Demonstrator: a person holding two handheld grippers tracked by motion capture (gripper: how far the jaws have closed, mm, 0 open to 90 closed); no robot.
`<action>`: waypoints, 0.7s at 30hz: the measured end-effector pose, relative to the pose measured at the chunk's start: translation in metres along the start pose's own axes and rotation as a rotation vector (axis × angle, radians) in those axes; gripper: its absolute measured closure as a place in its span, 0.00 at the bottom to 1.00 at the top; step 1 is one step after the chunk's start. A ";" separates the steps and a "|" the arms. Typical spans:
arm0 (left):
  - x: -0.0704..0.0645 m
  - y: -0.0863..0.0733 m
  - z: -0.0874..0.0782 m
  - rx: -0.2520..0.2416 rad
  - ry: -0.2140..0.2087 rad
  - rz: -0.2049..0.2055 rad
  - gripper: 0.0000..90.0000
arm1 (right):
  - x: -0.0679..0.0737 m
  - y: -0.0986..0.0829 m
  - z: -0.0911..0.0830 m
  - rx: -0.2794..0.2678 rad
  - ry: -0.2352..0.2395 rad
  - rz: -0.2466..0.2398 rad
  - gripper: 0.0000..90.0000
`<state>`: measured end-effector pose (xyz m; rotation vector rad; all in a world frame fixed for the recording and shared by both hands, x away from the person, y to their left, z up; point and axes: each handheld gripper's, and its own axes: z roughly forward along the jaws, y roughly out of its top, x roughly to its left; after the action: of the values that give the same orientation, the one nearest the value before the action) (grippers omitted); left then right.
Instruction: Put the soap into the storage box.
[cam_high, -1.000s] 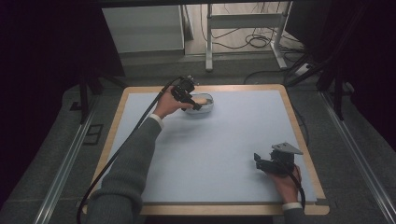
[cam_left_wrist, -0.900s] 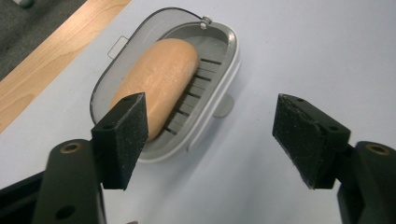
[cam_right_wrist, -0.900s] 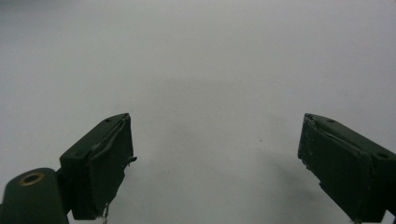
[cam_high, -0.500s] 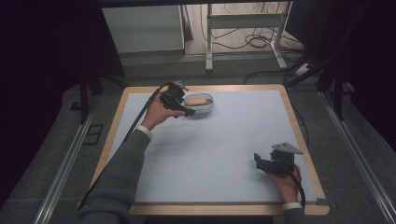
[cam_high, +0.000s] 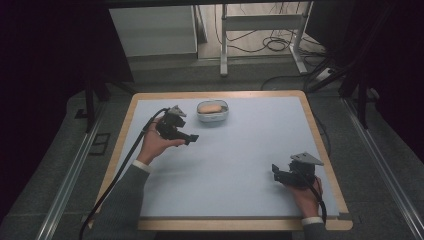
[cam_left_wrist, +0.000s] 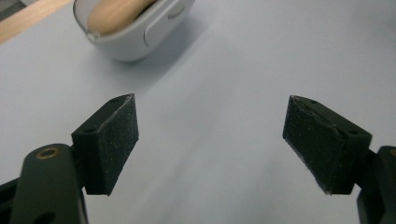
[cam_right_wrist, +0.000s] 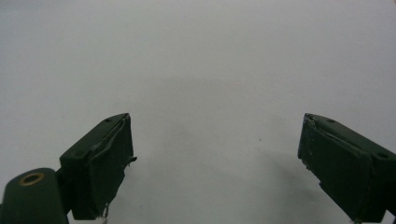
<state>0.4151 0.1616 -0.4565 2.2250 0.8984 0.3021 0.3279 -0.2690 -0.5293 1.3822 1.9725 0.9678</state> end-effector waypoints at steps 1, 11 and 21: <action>-0.001 -0.006 -0.002 0.000 0.009 0.000 0.21 | 0.000 0.000 0.000 0.000 0.000 -0.001 0.12; -0.013 -0.061 -0.011 -0.008 0.027 -0.058 0.21 | 0.000 0.000 0.000 -0.002 -0.007 -0.005 0.12; -0.017 -0.104 -0.012 -0.015 0.021 -0.130 0.20 | 0.000 -0.001 -0.001 -0.012 -0.005 -0.002 0.12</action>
<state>0.3435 0.2087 -0.5188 2.1417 1.0433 0.2711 0.3266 -0.2692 -0.5289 1.3744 1.9609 0.9734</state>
